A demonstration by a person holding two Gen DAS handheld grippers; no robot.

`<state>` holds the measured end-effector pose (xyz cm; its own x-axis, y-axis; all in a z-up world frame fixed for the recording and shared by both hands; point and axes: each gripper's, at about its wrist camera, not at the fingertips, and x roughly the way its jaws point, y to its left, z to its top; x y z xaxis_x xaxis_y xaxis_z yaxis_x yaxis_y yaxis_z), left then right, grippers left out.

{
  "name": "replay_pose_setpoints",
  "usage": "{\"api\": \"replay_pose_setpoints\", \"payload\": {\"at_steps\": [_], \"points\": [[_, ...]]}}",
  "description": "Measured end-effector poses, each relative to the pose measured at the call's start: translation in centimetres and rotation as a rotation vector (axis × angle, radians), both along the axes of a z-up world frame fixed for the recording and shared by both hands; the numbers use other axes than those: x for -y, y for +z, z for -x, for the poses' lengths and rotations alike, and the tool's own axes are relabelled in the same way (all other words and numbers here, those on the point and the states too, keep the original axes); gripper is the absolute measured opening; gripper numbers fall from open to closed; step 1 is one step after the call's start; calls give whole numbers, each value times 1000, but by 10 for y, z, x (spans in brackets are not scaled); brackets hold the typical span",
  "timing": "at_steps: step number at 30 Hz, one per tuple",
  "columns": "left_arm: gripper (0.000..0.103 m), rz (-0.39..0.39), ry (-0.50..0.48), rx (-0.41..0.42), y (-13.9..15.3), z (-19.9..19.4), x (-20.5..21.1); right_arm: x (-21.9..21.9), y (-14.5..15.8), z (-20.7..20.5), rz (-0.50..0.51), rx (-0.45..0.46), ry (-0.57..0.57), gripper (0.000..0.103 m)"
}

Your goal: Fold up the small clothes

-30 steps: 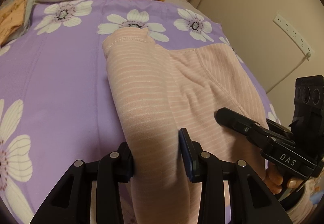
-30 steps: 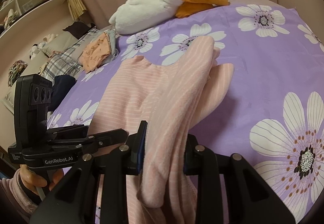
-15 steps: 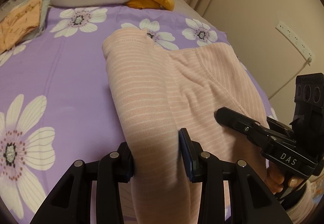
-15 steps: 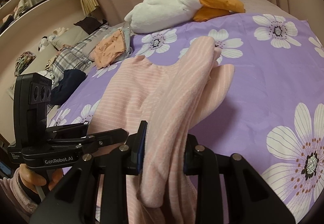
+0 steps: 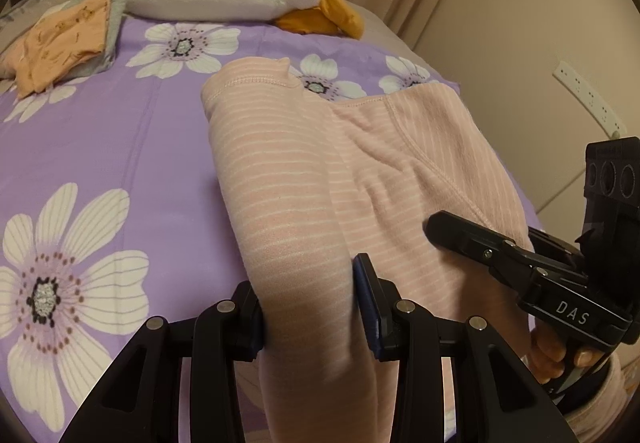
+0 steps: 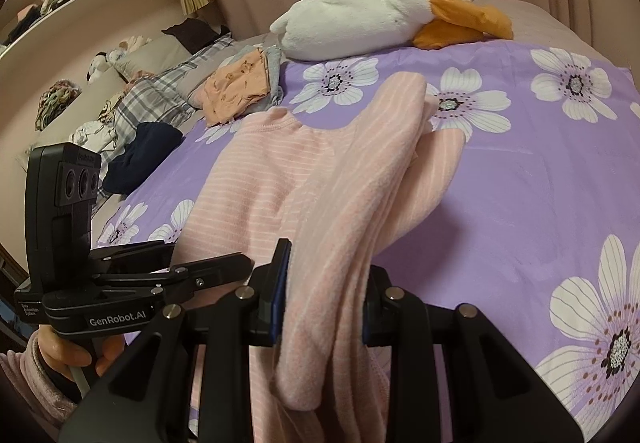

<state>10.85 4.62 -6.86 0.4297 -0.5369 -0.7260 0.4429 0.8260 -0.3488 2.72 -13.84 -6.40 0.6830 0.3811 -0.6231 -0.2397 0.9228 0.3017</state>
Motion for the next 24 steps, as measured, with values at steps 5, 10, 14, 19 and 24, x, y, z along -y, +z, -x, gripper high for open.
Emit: {"api": "replay_pose_setpoints", "payload": {"at_steps": [5,10,14,19,24], "points": [[37,6,19,1,0,-5,-7,-7,1,-8,5,-1,14,29],[37,6,37,5,-1,-11,-14,-15,1,-18,13,-1,29,28],[37,8,49,0,-3,-17,-18,-21,-1,-26,16,-5,37,29],[37,6,61,-4,-7,-24,-23,-26,-4,-35,12,-11,42,29],[37,0,69,-12,-12,-36,-26,-30,-9,-47,14,-17,47,29]]}}
